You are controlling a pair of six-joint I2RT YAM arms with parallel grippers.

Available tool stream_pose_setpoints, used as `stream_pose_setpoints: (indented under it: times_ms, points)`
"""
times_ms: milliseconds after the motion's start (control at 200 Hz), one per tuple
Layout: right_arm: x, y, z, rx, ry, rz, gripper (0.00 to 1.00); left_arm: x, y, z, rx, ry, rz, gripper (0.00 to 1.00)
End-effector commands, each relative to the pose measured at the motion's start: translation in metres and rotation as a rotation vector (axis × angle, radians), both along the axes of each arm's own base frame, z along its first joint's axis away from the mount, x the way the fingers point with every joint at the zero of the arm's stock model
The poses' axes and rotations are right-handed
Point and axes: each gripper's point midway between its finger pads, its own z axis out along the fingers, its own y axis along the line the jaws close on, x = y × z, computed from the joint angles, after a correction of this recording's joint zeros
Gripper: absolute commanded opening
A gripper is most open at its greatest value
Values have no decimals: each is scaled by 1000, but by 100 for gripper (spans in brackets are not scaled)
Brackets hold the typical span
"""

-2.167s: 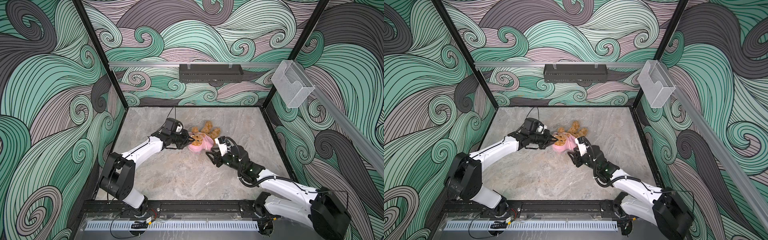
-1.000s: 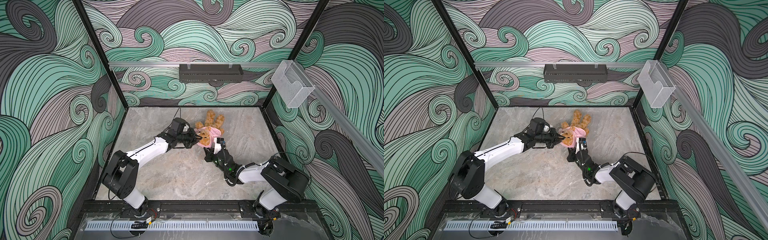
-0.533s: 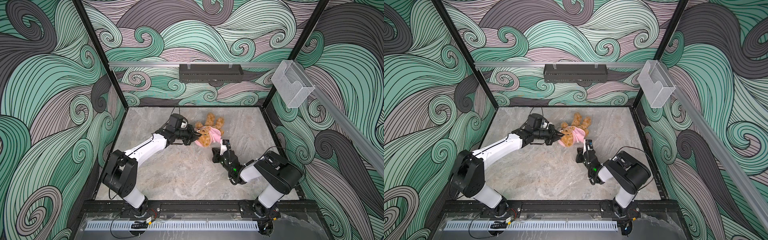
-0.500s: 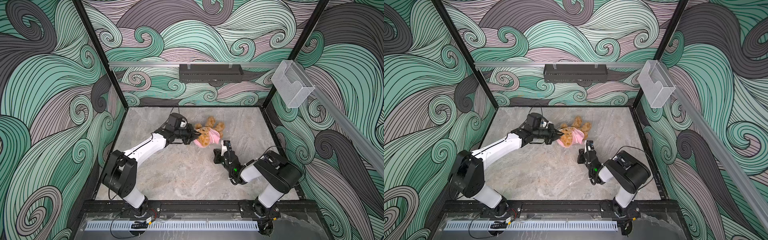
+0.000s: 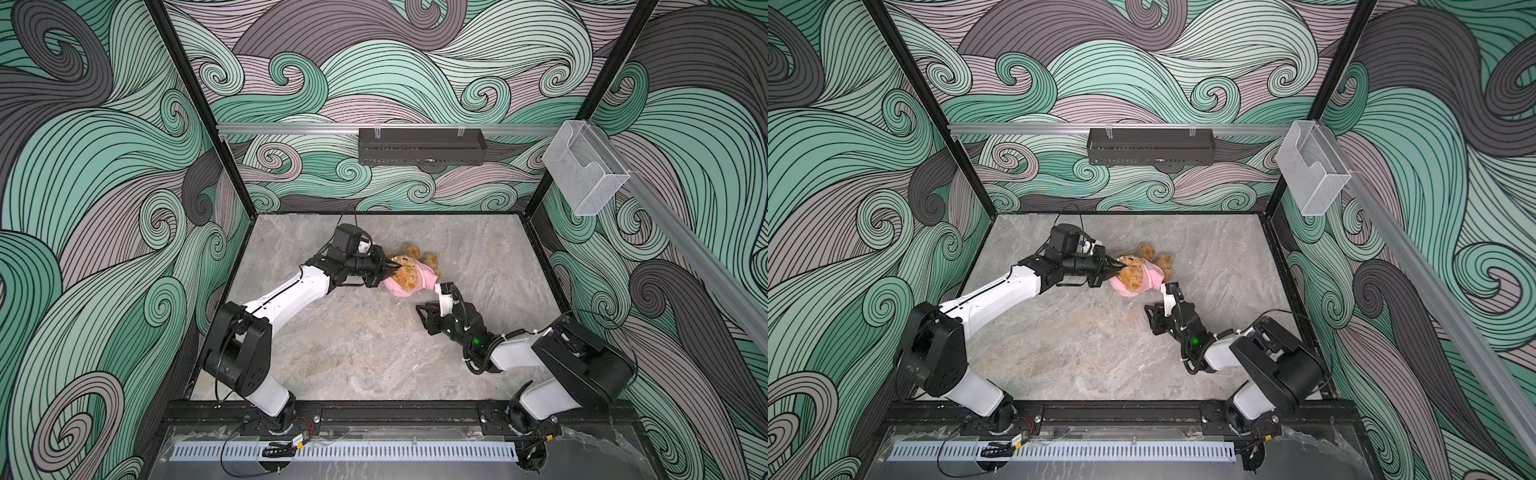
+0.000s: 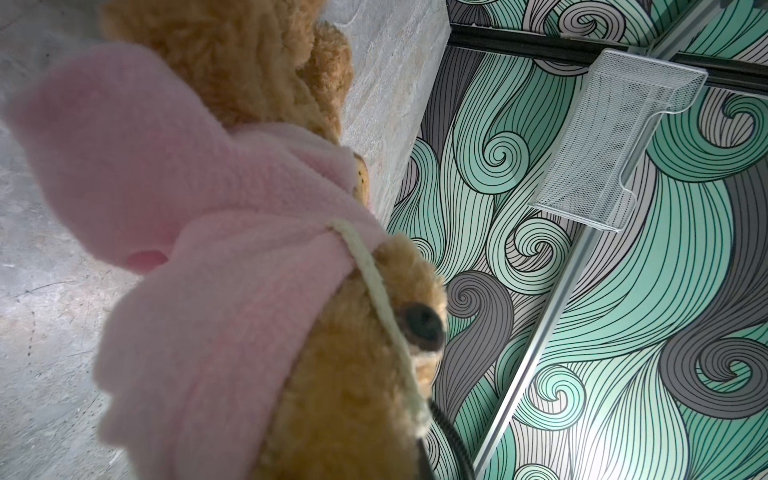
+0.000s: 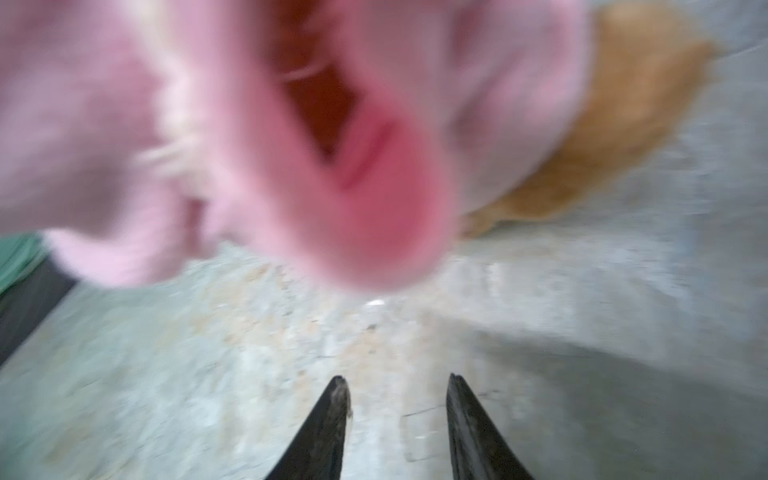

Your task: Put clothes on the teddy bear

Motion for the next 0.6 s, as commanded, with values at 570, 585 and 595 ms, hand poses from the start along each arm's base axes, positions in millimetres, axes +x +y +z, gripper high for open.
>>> stream_pose_setpoints:
  times_ms: [570,585,595]
  points:
    - [49,47,84,319,-222,-184,28,7,-10,41,-145,-74,48,0]
    - [50,46,81,310,-219,-189,24,7,-10,42,-148,-74,50,0]
    - [50,45,79,303,-215,-194,22,7,-10,42,-149,-73,51,0]
